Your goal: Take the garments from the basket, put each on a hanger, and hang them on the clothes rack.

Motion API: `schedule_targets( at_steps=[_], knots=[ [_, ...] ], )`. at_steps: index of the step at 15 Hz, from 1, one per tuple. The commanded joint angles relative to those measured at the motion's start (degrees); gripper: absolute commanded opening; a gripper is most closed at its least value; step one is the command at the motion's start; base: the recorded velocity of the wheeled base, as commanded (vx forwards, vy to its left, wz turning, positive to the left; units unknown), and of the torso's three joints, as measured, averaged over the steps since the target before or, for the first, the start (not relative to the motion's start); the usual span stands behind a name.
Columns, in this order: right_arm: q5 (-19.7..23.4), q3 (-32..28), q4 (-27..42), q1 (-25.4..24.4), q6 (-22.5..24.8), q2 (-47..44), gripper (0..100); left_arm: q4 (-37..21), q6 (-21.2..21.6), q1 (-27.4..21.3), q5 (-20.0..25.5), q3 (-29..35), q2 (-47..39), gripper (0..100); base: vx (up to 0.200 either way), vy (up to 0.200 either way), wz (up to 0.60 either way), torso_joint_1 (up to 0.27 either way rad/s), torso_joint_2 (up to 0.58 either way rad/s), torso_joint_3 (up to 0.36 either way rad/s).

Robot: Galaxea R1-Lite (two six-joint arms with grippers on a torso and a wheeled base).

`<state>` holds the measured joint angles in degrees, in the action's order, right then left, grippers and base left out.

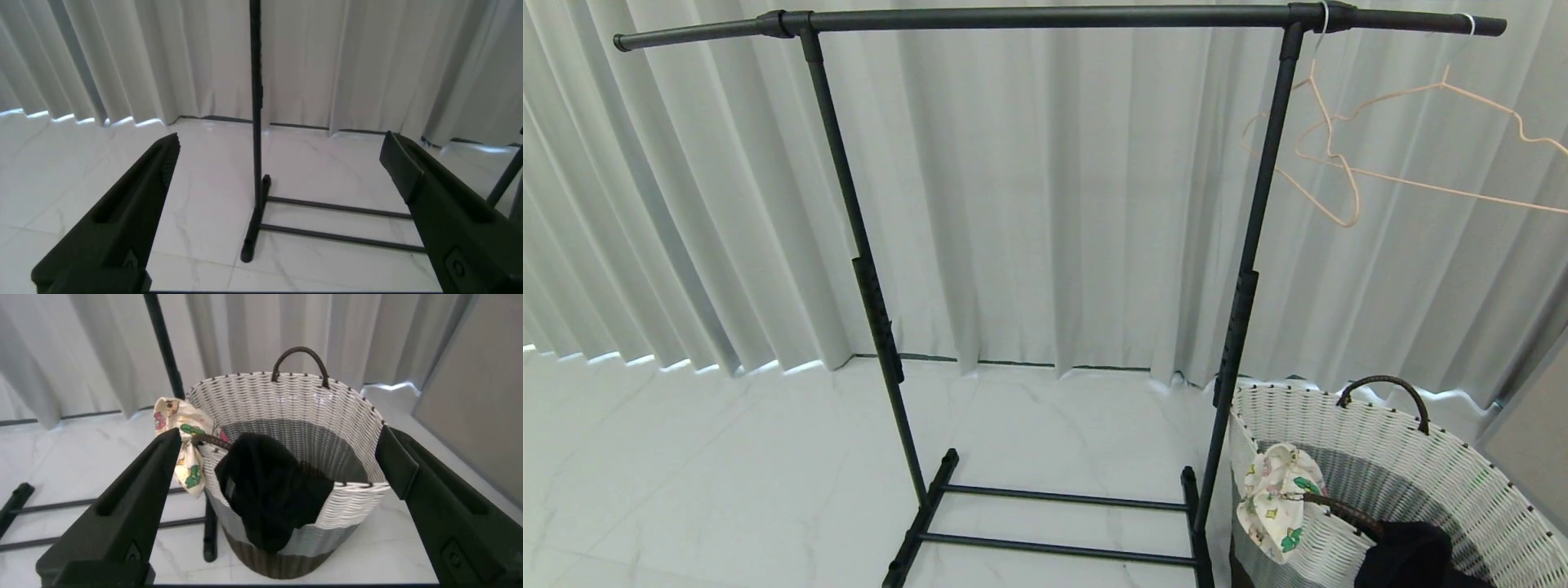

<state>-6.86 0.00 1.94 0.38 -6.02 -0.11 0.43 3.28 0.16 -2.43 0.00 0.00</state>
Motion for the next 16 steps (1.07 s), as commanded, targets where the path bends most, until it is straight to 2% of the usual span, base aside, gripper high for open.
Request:
schedule_targets(
  at_steps=[1,4,6,7,8,9,10,11,12,13,15,16],
  knots=[
    [0.01,0.00,0.00,-0.03,0.13,-0.07,100,0.01,-0.03,0.02,-0.04,0.00,0.00,100,0.000,0.000,0.00,0.000,0.00,0.000],
    [0.01,0.00,0.00,-0.03,1.80,-0.07,100,0.01,-0.12,0.02,-0.04,0.00,0.00,100,0.000,0.000,0.00,0.000,0.00,0.000],
    [0.01,0.00,-0.36,-0.03,1.28,0.02,100,0.01,-0.20,0.02,-0.04,0.00,0.00,100,0.000,0.000,0.00,0.000,0.00,0.000],
    [0.97,-0.09,-1.15,-0.03,1.80,0.02,100,0.01,-0.12,0.02,-0.04,0.00,0.00,100,0.000,0.000,0.00,0.000,0.00,0.000],
    [4.84,-3.52,-0.97,-0.55,1.28,-1.12,100,0.01,-0.20,0.02,-0.04,0.00,0.00,100,0.000,0.000,0.00,0.000,0.00,0.000],
    [6.51,-7.56,0.52,-2.75,1.54,-6.92,100,0.01,-0.38,0.02,-0.04,0.00,0.00,100,0.000,0.000,0.00,0.000,0.00,0.000],
    [6.51,-8.88,0.61,-4.68,2.95,-10.79,100,0.01,-0.29,0.02,-0.04,0.00,0.00,100,0.000,0.000,0.00,0.000,0.00,0.000],
    [6.42,-10.63,1.40,-9.34,8.13,-18.87,100,0.01,-0.20,0.02,-0.04,0.00,0.00,100,0.000,0.000,0.00,0.000,0.00,0.000],
    [6.42,-11.87,1.58,-10.57,11.82,-26.78,100,0.01,-0.20,0.02,-0.04,0.00,0.00,100,0.000,0.000,0.00,0.000,0.00,0.000],
    [6.42,-13.01,1.67,-10.31,14.20,-31.53,100,0.01,-0.20,0.02,-0.04,0.00,0.00,100,0.000,0.000,0.00,0.000,0.00,0.000],
    [6.25,-19.16,1.67,-9.43,23.42,-51.57,100,0.01,-0.12,0.02,-0.04,0.00,0.00,100,0.000,0.000,0.00,0.000,0.00,0.000],
    [6.16,-20.13,1.67,-8.73,25.01,-54.56,100,0.01,-0.12,0.02,-0.04,0.00,0.00,100,0.000,0.000,0.00,0.000,0.00,0.000]
  ],
)
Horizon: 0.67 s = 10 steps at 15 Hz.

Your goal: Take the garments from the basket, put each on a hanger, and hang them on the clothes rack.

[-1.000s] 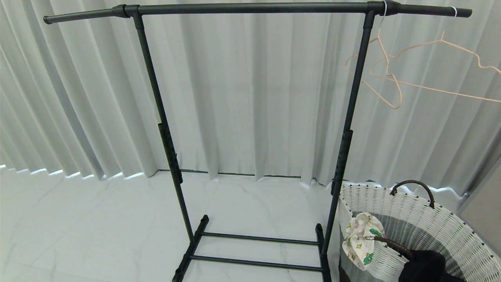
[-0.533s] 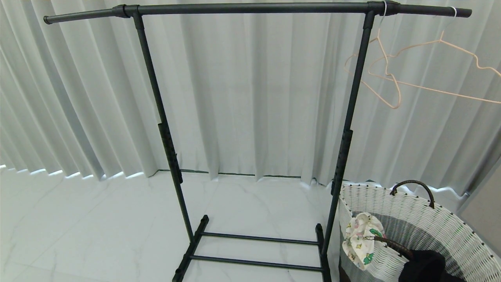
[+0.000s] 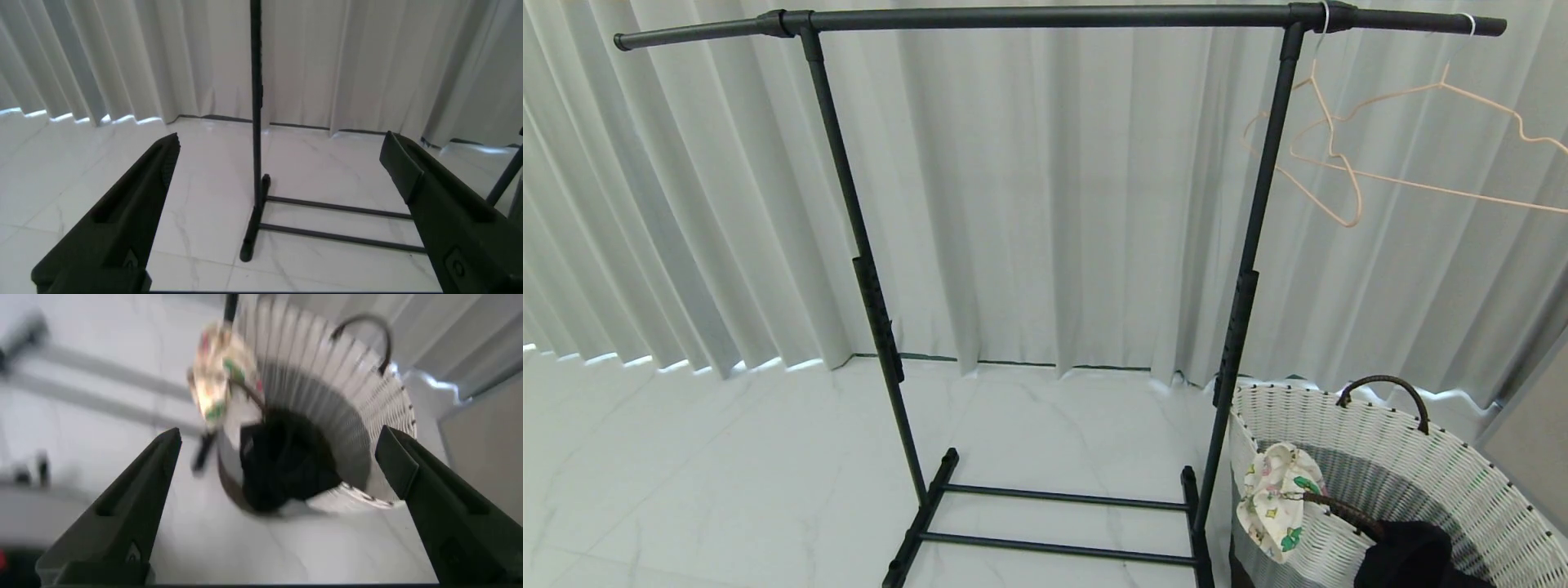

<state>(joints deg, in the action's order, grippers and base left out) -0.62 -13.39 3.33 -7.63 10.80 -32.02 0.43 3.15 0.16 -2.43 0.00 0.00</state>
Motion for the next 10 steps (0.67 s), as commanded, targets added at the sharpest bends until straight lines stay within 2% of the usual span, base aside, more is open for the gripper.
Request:
schedule_targets(
  at_steps=[1,3,4,5,6,10],
  knots=[
    [-0.17,-10.35,0.28,3.59,17.32,-33.89,100,0.01,0.02,0.02,-0.04,0.00,0.00,100,0.000,0.000,0.00,0.000,0.00,0.000],
    [-0.17,-12.98,-0.34,9.83,30.60,-46.02,100,0.01,0.37,0.02,-0.04,0.00,0.00,100,0.000,0.000,0.00,0.000,0.00,0.000],
    [-0.17,-13.69,-1.13,12.55,36.13,-51.21,100,0.01,0.46,0.02,-0.04,0.00,0.00,100,0.000,0.000,0.00,0.000,0.00,0.000],
    [-0.17,-13.77,-2.80,14.49,39.56,-54.99,100,0.01,0.46,0.02,-0.04,0.00,0.00,100,0.000,0.000,0.00,0.000,0.00,0.000],
    [-0.08,-13.69,-4.73,15.63,41.05,-57.80,100,0.01,0.46,0.02,-0.04,0.00,0.00,100,0.000,0.000,0.00,0.000,0.00,0.000],
    [-0.43,-13.69,-12.47,16.60,41.32,-66.41,100,0.01,0.37,0.02,-0.04,0.00,0.00,100,0.000,0.000,0.00,0.000,0.00,0.000]
  ],
)
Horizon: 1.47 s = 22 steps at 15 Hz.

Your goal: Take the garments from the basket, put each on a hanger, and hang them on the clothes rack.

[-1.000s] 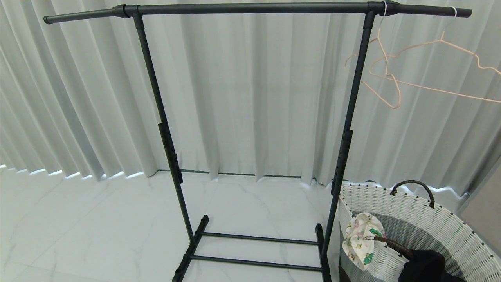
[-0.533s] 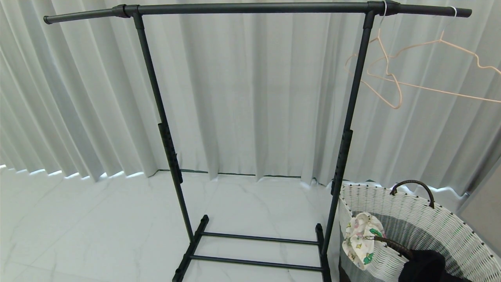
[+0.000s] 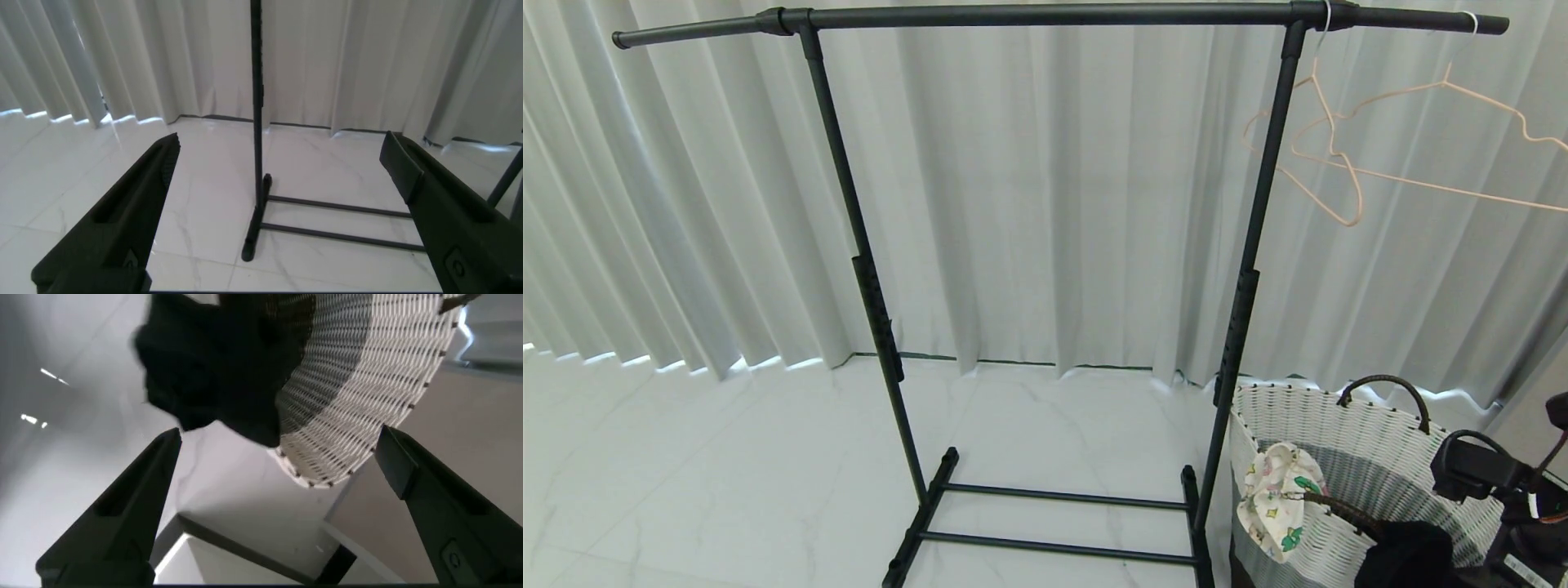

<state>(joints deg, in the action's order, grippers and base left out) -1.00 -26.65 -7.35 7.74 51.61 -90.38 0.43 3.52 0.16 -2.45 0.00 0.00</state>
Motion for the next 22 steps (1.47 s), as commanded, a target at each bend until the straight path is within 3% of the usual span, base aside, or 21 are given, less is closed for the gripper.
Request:
schedule_targets(
  at_steps=[1,7,12,15,16,19,22],
  knots=[
    [-0.49,-0.42,-3.55,1.22,0.42,-9.64,100,0.01,-0.01,0.02,-0.01,0.00,0.00,100,0.000,0.000,0.00,0.000,0.00,0.000],
    [1.18,-1.39,-8.73,1.05,-0.02,-14.74,100,0.01,-0.01,0.02,-0.01,0.00,0.00,100,0.000,0.000,0.00,0.000,0.00,0.000],
    [1.00,-2.88,-17.87,1.66,-0.02,-20.71,100,0.01,-0.01,0.02,-0.01,0.00,0.00,100,0.000,0.000,0.00,0.000,0.00,0.000],
    [1.00,-2.88,-19.10,2.01,0.06,-20.98,100,0.01,-0.01,0.02,-0.01,0.00,0.00,100,0.000,0.000,0.00,0.000,0.00,0.000],
    [1.09,-2.88,-19.10,2.10,0.06,-20.98,0,0.01,-0.01,0.02,-0.01,0.00,0.00,100,0.000,0.000,0.00,0.000,0.00,0.000],
    [0.82,-2.79,-19.10,2.10,0.06,-19.04,0,0.01,-0.01,0.02,-0.01,0.00,0.00,100,0.000,0.000,0.00,0.000,0.00,0.000],
    [0.74,-1.92,-16.56,2.01,0.06,-10.87,0,0.01,-0.27,0.02,-0.01,0.00,0.00,100,0.000,0.000,0.00,0.000,0.00,0.000]
  ],
)
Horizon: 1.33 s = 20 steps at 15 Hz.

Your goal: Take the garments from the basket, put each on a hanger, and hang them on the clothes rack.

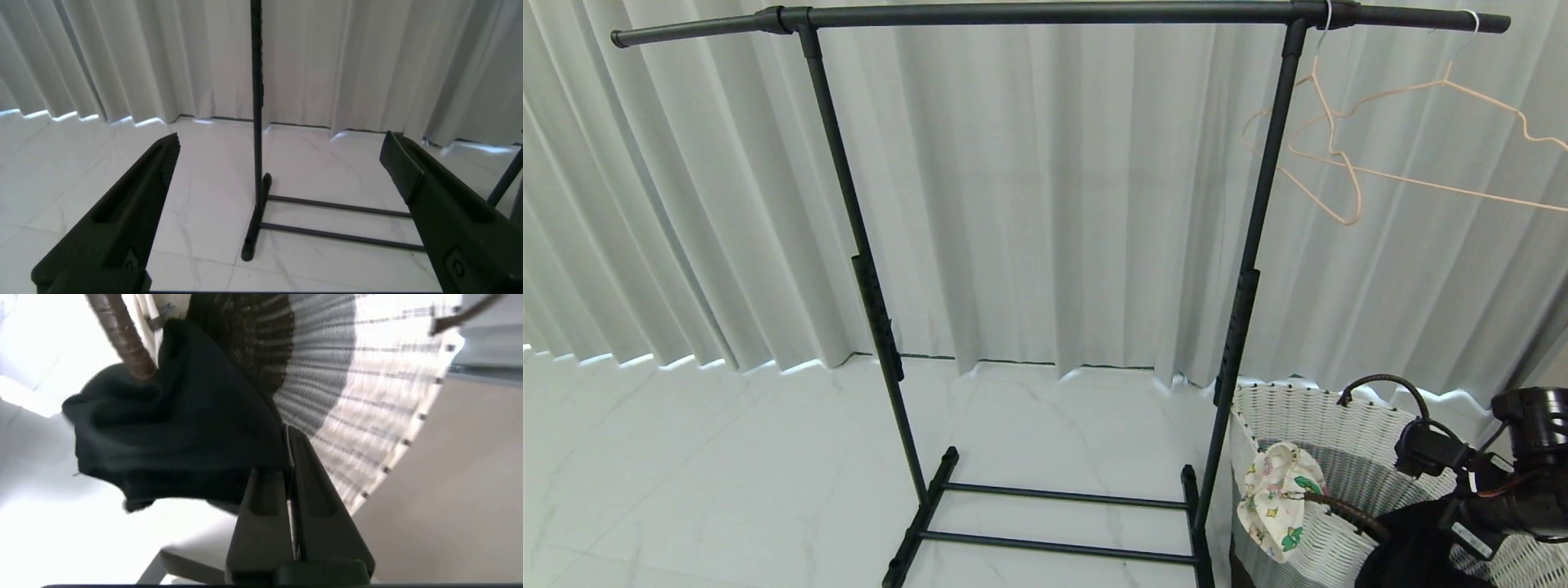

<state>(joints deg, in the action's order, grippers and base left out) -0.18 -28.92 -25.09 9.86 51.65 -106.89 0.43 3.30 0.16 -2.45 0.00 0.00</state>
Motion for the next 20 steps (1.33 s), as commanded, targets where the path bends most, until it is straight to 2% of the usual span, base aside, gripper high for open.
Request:
schedule_targets(
  at_steps=[1,3,5,7,8,9,13,20],
  knots=[
    [0.01,-0.35,4.61,-0.11,-0.24,9.68,0,0.01,-0.14,0.02,-0.01,0.00,0.00,100,0.000,0.000,0.00,0.000,0.00,0.000],
    [0.01,-3.08,11.99,-0.28,-1.64,16.27,0,0.01,-0.40,0.02,-0.10,0.00,0.00,100,0.000,0.000,0.00,0.000,0.00,0.000],
    [0.01,-11.25,31.59,-1.86,-4.10,29.10,0,0.01,-0.40,0.02,-0.10,0.00,0.00,100,0.000,0.000,0.00,0.000,0.00,0.000],
    [0.18,-19.95,48.82,-5.03,-5.51,37.45,0,0.01,-0.05,0.02,-0.01,0.00,0.00,100,0.000,0.000,0.00,0.000,0.00,0.000],
    [0.18,-24.52,56.38,-7.93,-6.83,40.27,0,0.01,0.74,0.02,-0.01,0.00,0.00,100,0.000,0.000,0.00,0.000,0.00,0.000],
    [0.18,-27.86,60.77,-10.83,-8.41,41.76,0,0.01,1.35,0.02,-0.01,0.00,0.00,100,0.000,0.000,0.00,0.000,0.00,0.000],
    [-0.17,-35.33,65.08,-18.48,-10.61,42.64,0,0.01,1.44,0.02,-0.01,0.00,0.00,100,-0.200,0.000,0.00,0.000,0.00,0.002],
    [0.18,-36.47,64.90,-24.89,-11.57,38.16,0,0.01,1.44,0.02,-0.01,0.00,0.00,100,-0.200,0.000,0.00,0.000,0.00,0.004]
  ],
)
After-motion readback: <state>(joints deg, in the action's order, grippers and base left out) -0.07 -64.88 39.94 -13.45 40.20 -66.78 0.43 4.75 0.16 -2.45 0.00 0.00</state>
